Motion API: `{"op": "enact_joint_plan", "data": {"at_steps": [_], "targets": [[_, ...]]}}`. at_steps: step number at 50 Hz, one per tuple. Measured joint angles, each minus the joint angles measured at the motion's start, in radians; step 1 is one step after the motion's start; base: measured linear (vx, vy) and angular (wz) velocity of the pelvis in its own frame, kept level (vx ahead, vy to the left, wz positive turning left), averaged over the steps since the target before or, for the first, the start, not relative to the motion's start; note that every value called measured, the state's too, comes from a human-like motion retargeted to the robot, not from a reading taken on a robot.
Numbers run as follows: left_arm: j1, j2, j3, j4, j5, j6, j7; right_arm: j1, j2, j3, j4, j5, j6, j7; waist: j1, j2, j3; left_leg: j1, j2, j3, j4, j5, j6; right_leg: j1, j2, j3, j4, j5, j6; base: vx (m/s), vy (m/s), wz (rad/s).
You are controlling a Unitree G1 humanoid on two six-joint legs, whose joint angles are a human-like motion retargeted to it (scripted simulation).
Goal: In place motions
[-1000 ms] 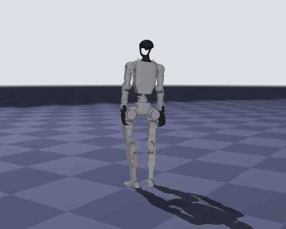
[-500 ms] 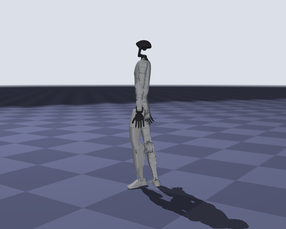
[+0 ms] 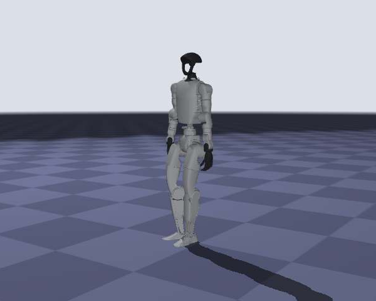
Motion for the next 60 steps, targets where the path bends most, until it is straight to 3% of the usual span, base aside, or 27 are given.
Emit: {"op": "enact_joint_plan", "data": {"at_steps": [5,10,16,27,31,33,36,40,43,45,47,49,52,55,58,59,60], "targets": [[0.003,-0.012,-0.072,0.015,0.012,-0.015,-0.016,0.007,-0.003,0.008,-0.006,-0.043,-0.010,-0.042,-0.080,0.006,0.004,0.014,0.007,0.020,-0.002,-0.006,0.012,0.029,0.009,-0.046,-0.051,0.031,0.002,0.03,-0.14,0.21],[-0.003,-0.013,-0.136,0.012,0.053,-0.019,-0.026,-0.010,0.002,0.043,-0.002,-0.010,-0.016,-0.038,-0.133,0.025,0.034,0.045,0.053,0.142,-0.021,-0.038,0.021,0.015,0.044,-0.023,-0.062,0.040,-0.024,-0.16,-0.21,-1.64],[-0.042,0.008,-0.206,0.023,0.070,-0.013,-0.052,-0.027,-0.025,0.035,-0.004,-0.006,-0.034,-0.044,-0.236,0.050,0.032,0.059,0.126,0.374,-0.022,-0.108,0.002,0.067,0.000,-0.374,-0.103,0.043,-0.013,-0.39,-0.11,-2.30],[-0.034,0.029,-0.132,-0.022,0.084,-0.020,-0.015,-0.087,-0.098,-0.019,0.081,0.131,0.010,-0.102,-0.305,0.106,-0.029,0.129,0.228,0.884,-0.024,-0.205,-0.118,0.106,-0.010,-0.678,-0.092,0.104,-0.059,-0.34,-0.05,-2.88],[-0.012,0.025,-0.109,-0.001,0.083,-0.007,-0.008,-0.083,-0.098,-0.007,0.121,0.099,0.028,-0.122,-0.288,0.114,-0.093,0.145,0.228,1.002,-0.026,-0.209,-0.178,0.095,0.007,-0.633,-0.086,0.118,-0.066,-0.20,-0.17,-2.68],[-0.002,0.020,-0.095,0.001,0.076,0.005,-0.012,-0.079,-0.089,-0.008,0.139,0.086,0.039,-0.122,-0.302,0.103,-0.114,0.155,0.219,1.033,-0.014,-0.202,-0.205,0.086,0.014,-0.551,-0.113,0.090,-0.016,-0.17,-0.18,-1.66],[0.016,0.013,-0.066,-0.017,0.069,0.014,-0.023,-0.056,-0.067,-0.019,0.164,0.098,0.051,-0.110,-0.316,0.081,-0.131,0.200,0.218,1.063,0.018,-0.166,-0.219,0.077,0.042,-0.444,-0.175,0.090,-0.041,-0.06,-0.25,-1.32],[0.045,-0.001,-0.037,-0.046,0.035,-0.007,0.010,-0.033,-0.035,-0.030,0.190,0.129,0.073,-0.084,-0.316,0.023,-0.131,0.248,0.256,1.030,0.136,-0.046,-0.173,0.080,0.010,-0.349,-0.196,0.099,-0.067,-0.02,-0.30,-1.20],[0.061,0.005,-0.030,-0.059,0.020,-0.022,0.016,-0.031,-0.016,-0.025,0.191,0.125,0.077,-0.075,-0.323,-0.047,-0.132,0.249,0.303,0.973,0.315,0.026,-0.047,0.089,-0.049,-0.287,-0.205,0.101,-0.076,-0.04,-0.32,-1.21],[0.057,0.011,-0.037,-0.053,0.033,-0.014,0.014,-0.032,-0.013,-0.021,0.185,0.109,0.078,-0.056,-0.325,-0.071,-0.127,0.179,0.411,0.829,0.547,0.029,0.055,0.097,-0.063,-0.250,-0.213,0.103,-0.083,0.02,-0.32,-1.01],[0.036,0.009,-0.049,-0.034,0.042,-0.007,0.022,-0.037,-0.018,-0.018,0.171,0.088,0.078,-0.038,-0.310,-0.057,-0.111,0.078,0.495,0.650,0.725,0.035,0.098,0.095,-0.042,-0.221,-0.217,0.109,-0.095,-0.03,-0.25,-1.08],[0.021,-0.004,-0.055,-0.026,0.043,-0.004,0.032,-0.048,-0.025,-0.015,0.154,0.070,0.076,-0.038,-0.276,-0.046,-0.099,-0.001,0.479,0.495,0.782,0.029,0.041,0.076,-0.030,-0.172,-0.211,0.116,-0.106,-0.09,-0.07,-1.50],[0.015,-0.030,-0.068,-0.043,0.039,-0.015,0.027,-0.068,-0.037,-0.015,0.130,0.059,0.068,-0.050,-0.219,-0.033,-0.085,-0.111,0.335,0.267,0.752,-0.043,-0.077,0.036,-0.025,-0.085,-0.196,0.128,-0.115,-0.03,-0.05,-1.67],[0.011,-0.047,-0.090,-0.061,0.048,-0.023,0.031,-0.085,-0.045,-0.019,0.105,0.070,0.057,-0.034,-0.185,-0.025,-0.063,-0.099,0.267,0.263,0.577,-0.160,-0.120,0.021,-0.028,-0.029,-0.183,0.139,-0.111,0.04,-0.01,-1.34],[0.002,-0.059,-0.110,-0.058,0.064,-0.030,0.049,-0.102,-0.044,-0.031,0.088,0.091,0.049,-0.014,-0.148,0.019,-0.047,-0.051,0.221,0.321,0.278,-0.173,-0.180,0.020,0.028,0.012,-0.178,0.140,-0.113,0.12,0.01,-1.19],[0.004,-0.063,-0.117,-0.053,0.065,-0.032,0.053,-0.105,-0.043,-0.035,0.084,0.099,0.047,-0.013,-0.150,0.028,-0.046,-0.043,0.192,0.322,0.196,-0.145,-0.128,0.026,0.037,0.019,-0.177,0.138,-0.109,0.17,0.00,-0.69],[0.006,-0.069,-0.126,-0.047,0.064,-0.034,0.057,-0.106,-0.043,-0.040,0.080,0.106,0.044,-0.013,-0.158,0.030,-0.046,-0.038,0.154,0.314,0.125,-0.107,-0.037,0.034,0.038,0.022,-0.175,0.135,-0.103,0.29,0.03,0.20]]}}
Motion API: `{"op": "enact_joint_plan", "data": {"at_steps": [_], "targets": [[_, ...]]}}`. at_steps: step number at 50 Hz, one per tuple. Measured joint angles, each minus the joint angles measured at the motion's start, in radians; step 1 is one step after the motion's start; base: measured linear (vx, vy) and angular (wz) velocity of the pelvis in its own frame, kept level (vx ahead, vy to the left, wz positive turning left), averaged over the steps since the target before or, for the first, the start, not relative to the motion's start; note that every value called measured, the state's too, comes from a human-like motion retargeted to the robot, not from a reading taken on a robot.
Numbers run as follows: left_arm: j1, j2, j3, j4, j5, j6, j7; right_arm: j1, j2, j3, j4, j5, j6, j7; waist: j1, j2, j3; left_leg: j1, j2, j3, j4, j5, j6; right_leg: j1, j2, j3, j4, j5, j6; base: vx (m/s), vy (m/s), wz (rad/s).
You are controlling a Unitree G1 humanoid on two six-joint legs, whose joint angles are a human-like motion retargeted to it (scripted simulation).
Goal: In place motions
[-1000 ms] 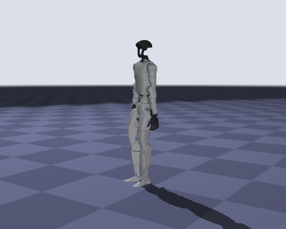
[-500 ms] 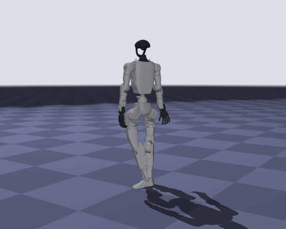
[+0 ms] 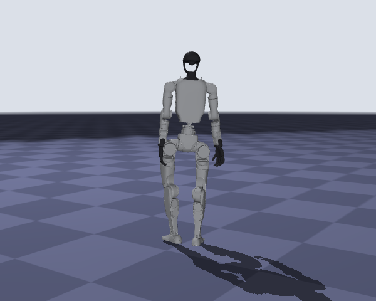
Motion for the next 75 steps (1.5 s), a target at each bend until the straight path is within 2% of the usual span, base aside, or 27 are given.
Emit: {"op": "enact_joint_plan", "data": {"at_steps": [2,7,10,15,20,25,31,33,35,37,39,42,43,45,47,50,54,58,60,62,63,65,67,68,70,72,75], "targets": [[0.013,-0.010,-0.012,0.022,-0.003,0.002,-0.013,0.005,-0.002,-0.006,-0.008,-0.001,-0.003,0.007,-0.072,0.043,-0.031,0.030,0.016,-0.070,0.001,-0.050,-0.097,0.003,0.027,-0.033,0.007,-0.010,0.010,0.39,0.09,0.25],[-0.002,-0.025,0.008,0.058,-0.001,0.023,-0.044,-0.006,0.023,0.013,-0.033,0.060,0.010,-0.013,-0.112,0.070,-0.025,0.055,0.026,0.025,-0.040,-0.046,-0.092,-0.011,0.025,0.012,0.051,-0.013,0.023,0.14,0.12,-0.65],[0.002,-0.016,0.001,0.020,0.028,0.010,-0.044,-0.019,0.029,0.021,-0.018,0.112,-0.008,-0.004,-0.084,0.077,-0.019,0.080,0.014,0.062,-0.077,-0.049,-0.088,-0.024,0.030,0.046,0.080,-0.020,0.028,0.11,0.05,-0.78],[0.018,0.015,-0.019,0.007,0.046,0.014,-0.045,0.009,0.041,0.035,-0.009,0.050,0.005,0.003,-0.078,0.076,-0.054,0.067,0.017,0.046,-0.065,-0.068,-0.097,-0.041,0.022,0.046,0.129,-0.039,0.048,0.18,-0.01,-0.02],[-0.007,0.029,0.007,0.002,0.031,0.033,-0.056,0.009,0.035,0.030,0.003,0.069,0.010,0.000,-0.074,0.077,-0.044,0.046,0.034,-0.012,-0.035,-0.070,-0.119,-0.038,0.046,0.071,0.178,-0.078,0.015,0.04,-0.01,0.56],[-0.027,0.034,0.001,-0.010,0.022,0.025,-0.052,0.017,0.027,0.012,0.007,0.102,0.006,-0.012,-0.079,0.075,-0.041,0.001,0.048,-0.124,-0.012,-0.046,-0.135,-0.072,0.090,0.302,0.238,-0.097,0.015,0.01,-0.07,1.44],[-0.068,0.035,-0.030,-0.008,0.027,0.022,-0.051,0.014,0.023,0.007,0.011,0.094,0.001,-0.028,-0.105,0.066,0.001,-0.077,0.013,-0.397,0.012,0.012,-0.156,-0.058,0.121,0.577,0.208,-0.097,0.086,-0.11,-0.13,2.40],[-0.080,0.037,-0.036,-0.013,0.028,0.021,-0.054,0.011,0.020,0.007,0.011,0.090,0.000,-0.028,-0.104,0.064,0.018,-0.107,-0.007,-0.498,0.020,0.034,-0.170,-0.044,0.122,0.606,0.203,-0.121,0.119,-0.18,-0.15,2.56],[-0.096,0.041,-0.043,-0.017,0.026,0.022,-0.055,0.009,0.018,0.006,0.006,0.087,0.000,-0.026,-0.084,0.063,0.042,-0.126,-0.026,-0.578,0.018,0.063,-0.183,-0.029,0.123,0.549,0.201,-0.159,0.098,-0.25,-0.10,2.30],[-0.126,0.048,-0.051,-0.023,0.024,0.026,-0.044,0.008,0.015,-0.004,-0.004,0.080,-0.002,-0.020,-0.036,0.048,0.073,-0.151,-0.070,-0.653,-0.003,0.107,-0.185,-0.008,0.093,0.403,0.163,-0.164,0.064,-0.40,-0.11,2.62],[-0.148,0.041,-0.054,-0.029,0.026,0.036,0.002,0.010,0.009,-0.016,-0.010,0.071,-0.006,-0.012,0.011,0.040,0.085,-0.177,-0.071,-0.604,-0.036,0.114,-0.140,0.001,0.078,0.294,0.147,-0.177,0.056,-0.40,-0.10,2.85],[-0.153,0.022,-0.076,-0.036,0.016,0.029,0.096,0.030,-0.006,-0.032,-0.016,0.038,-0.013,-0.013,0.027,0.026,0.076,-0.208,-0.007,-0.292,-0.069,0.046,-0.049,0.019,0.015,0.077,0.125,-0.197,0.078,-0.24,-0.01,3.77],[-0.151,0.020,-0.088,-0.036,0.008,0.023,0.110,0.038,-0.011,-0.035,-0.017,0.023,-0.013,-0.021,0.019,0.022,0.068,-0.210,0.022,-0.151,-0.074,0.025,-0.058,0.029,0.002,-0.005,0.117,-0.206,0.082,-0.11,0.03,4.21],[-0.149,0.020,-0.102,-0.035,0.009,0.023,0.119,0.057,-0.016,-0.039,-0.010,0.003,-0.008,-0.041,-0.007,0.019,0.048,-0.209,0.072,0.098,-0.070,0.001,-0.127,0.053,-0.018,-0.177,0.098,-0.220,0.094,-0.05,0.06,4.32],[-0.145,0.020,-0.106,-0.031,0.027,0.027,0.113,0.078,-0.021,-0.044,0.007,0.006,-0.006,-0.048,-0.024,0.003,0.025,-0.170,0.114,0.402,-0.045,-0.004,-0.148,0.078,-0.033,-0.319,0.070,-0.231,0.105,0.04,0.22,4.26],[-0.144,0.023,-0.097,-0.018,0.037,0.033,0.111,0.099,-0.023,-0.054,0.036,0.014,0.000,-0.029,-0.017,-0.011,0.012,-0.106,0.102,0.589,-0.041,-0.012,-0.135,0.128,-0.010,-0.491,0.021,-0.249,0.121,0.08,0.18,3.79],[-0.145,0.034,-0.046,0.009,0.009,0.032,0.111,0.102,-0.007,-0.061,0.052,-0.012,0.022,-0.026,-0.004,-0.059,-0.004,-0.081,0.095,0.571,0.059,-0.048,-0.093,0.164,-0.015,-0.650,-0.006,-0.274,0.165,0.21,0.19,3.41],[-0.114,0.047,-0.002,0.027,-0.007,0.037,0.132,0.111,0.011,-0.045,0.033,-0.035,0.016,-0.032,0.035,-0.112,-0.030,0.004,0.055,0.672,0.097,-0.070,-0.055,0.185,-0.038,-0.798,-0.006,-0.284,0.212,0.38,0.14,2.65],[-0.098,0.054,0.015,0.043,-0.003,0.047,0.157,0.112,0.021,-0.042,0.007,-0.064,0.001,-0.025,0.060,-0.113,-0.039,0.035,0.023,0.640,0.062,-0.040,-0.050,0.200,-0.021,-0.862,0.001,-0.286,0.239,0.32,0.08,2.07],[-0.078,0.056,0.018,0.064,0.009,0.056,0.180,0.115,0.024,-0.050,-0.014,-0.098,-0.013,-0.021,0.079,-0.077,-0.052,0.050,0.001,0.558,-0.025,-0.067,-0.133,0.216,0.024,-0.906,0.025,-0.285,0.250,0.54,0.21,1.89],[-0.055,0.055,0.019,0.079,0.019,0.061,0.192,0.119,0.022,-0.050,-0.022,-0.115,-0.020,-0.020,0.078,-0.055,-0.070,0.055,-0.030,0.517,-0.066,-0.085,-0.105,0.231,0.044,-0.939,0.046,-0.271,0.236,0.69,0.21,1.82],[-0.009,0.047,0.040,0.116,0.034,0.073,0.195,0.118,0.015,-0.026,-0.019,-0.133,-0.007,-0.015,0.106,-0.043,-0.107,-0.017,0.009,0.388,-0.038,-0.067,-0.100,0.222,0.020,-0.841,0.126,-0.206,0.191,0.61,0.18,1.05],[-0.001,0.046,0.032,0.140,0.027,0.097,0.191,0.106,0.020,-0.016,-0.023,-0.104,0.005,-0.012,0.078,0.021,-0.094,-0.034,0.055,0.315,-0.025,-0.069,-0.077,0.216,0.006,-0.756,0.270,-0.125,0.133,0.36,0.15,2.03],[-0.001,0.044,0.041,0.140,0.033,0.116,0.190,0.091,0.022,-0.017,-0.027,-0.074,-0.003,-0.011,0.022,0.074,-0.079,-0.025,0.079,0.233,-0.028,-0.077,-0.076,0.213,0.007,-0.745,0.374,-0.082,0.077,0.12,0.10,3.38],[-0.012,0.036,0.078,0.140,0.048,0.121,0.186,0.064,0.025,-0.008,-0.041,-0.034,-0.056,-0.001,-0.040,0.121,-0.043,-0.009,0.119,0.198,-0.027,-0.072,-0.073,0.168,-0.014,-0.627,0.557,-0.046,0.005,0.08,0.06,2.91],[-0.019,0.032,0.094,0.132,0.054,0.113,0.163,0.046,0.029,0.007,-0.056,-0.013,-0.067,-0.021,-0.045,0.135,-0.029,-0.020,0.122,0.141,-0.034,-0.059,-0.063,0.099,-0.011,-0.467,0.657,-0.065,0.035,0.27,0.01,1.89],[-0.019,0.033,0.083,0.112,0.048,0.110,0.141,0.034,0.041,0.020,-0.062,0.017,-0.046,-0.085,-0.061,0.121,-0.022,-0.034,0.096,0.046,-0.056,-0.027,-0.049,-0.032,0.077,-0.188,0.702,-0.081,0.086,0.19,-0.10,2.08]]}}
